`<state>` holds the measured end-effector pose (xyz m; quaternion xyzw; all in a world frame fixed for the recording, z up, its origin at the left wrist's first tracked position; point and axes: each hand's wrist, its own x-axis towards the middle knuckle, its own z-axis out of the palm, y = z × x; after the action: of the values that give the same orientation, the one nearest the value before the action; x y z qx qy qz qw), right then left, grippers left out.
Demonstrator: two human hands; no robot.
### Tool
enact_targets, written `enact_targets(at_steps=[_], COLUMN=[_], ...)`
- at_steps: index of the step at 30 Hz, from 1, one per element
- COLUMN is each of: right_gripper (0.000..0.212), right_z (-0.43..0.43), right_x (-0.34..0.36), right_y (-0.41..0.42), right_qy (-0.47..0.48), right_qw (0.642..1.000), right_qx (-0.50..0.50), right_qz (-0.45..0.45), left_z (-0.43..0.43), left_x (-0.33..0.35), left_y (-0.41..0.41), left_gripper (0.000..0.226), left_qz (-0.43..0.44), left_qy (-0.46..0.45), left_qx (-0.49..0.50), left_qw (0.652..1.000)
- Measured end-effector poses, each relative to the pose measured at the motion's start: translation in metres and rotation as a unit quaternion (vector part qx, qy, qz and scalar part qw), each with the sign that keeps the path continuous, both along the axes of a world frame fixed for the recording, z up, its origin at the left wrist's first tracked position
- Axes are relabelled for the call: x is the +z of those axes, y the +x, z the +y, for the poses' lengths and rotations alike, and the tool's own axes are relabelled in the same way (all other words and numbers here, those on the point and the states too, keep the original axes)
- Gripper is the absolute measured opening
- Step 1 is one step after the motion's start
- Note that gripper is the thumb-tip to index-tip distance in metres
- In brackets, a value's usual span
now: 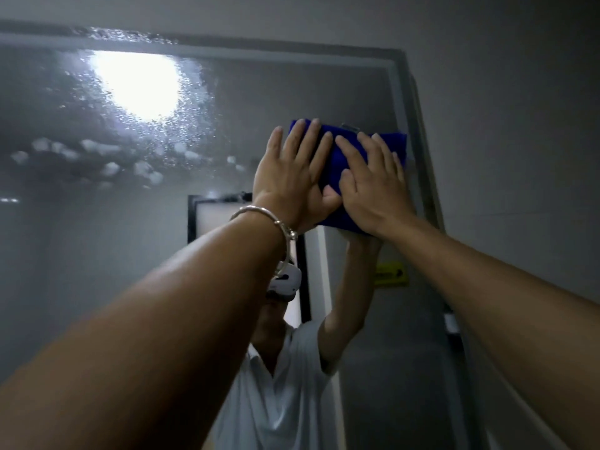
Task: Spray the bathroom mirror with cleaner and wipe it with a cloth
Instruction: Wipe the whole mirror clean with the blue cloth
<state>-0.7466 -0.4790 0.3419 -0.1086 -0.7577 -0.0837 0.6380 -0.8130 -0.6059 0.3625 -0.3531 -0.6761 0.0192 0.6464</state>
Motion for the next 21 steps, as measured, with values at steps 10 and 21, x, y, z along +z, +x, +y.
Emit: enact_targets(at_steps=[10, 21], right_gripper=[0.055, 0.056], right_z=[-0.141, -0.274], right_x=[0.002, -0.017], right_y=[-0.087, -0.168], right_qy=[0.086, 0.121], right_qw=[0.996, 0.99], right_qx=[0.02, 0.043], right_qz=[-0.026, -0.051], left_z=[-0.144, -0.282], left_x=[-0.019, -0.05], left_y=[-0.088, -0.16], left_gripper=[0.089, 0.089], left_qz=[-0.042, -0.086], left_qy=[0.067, 0.086], left_qx=[0.037, 0.063], left_qw=[0.996, 0.991])
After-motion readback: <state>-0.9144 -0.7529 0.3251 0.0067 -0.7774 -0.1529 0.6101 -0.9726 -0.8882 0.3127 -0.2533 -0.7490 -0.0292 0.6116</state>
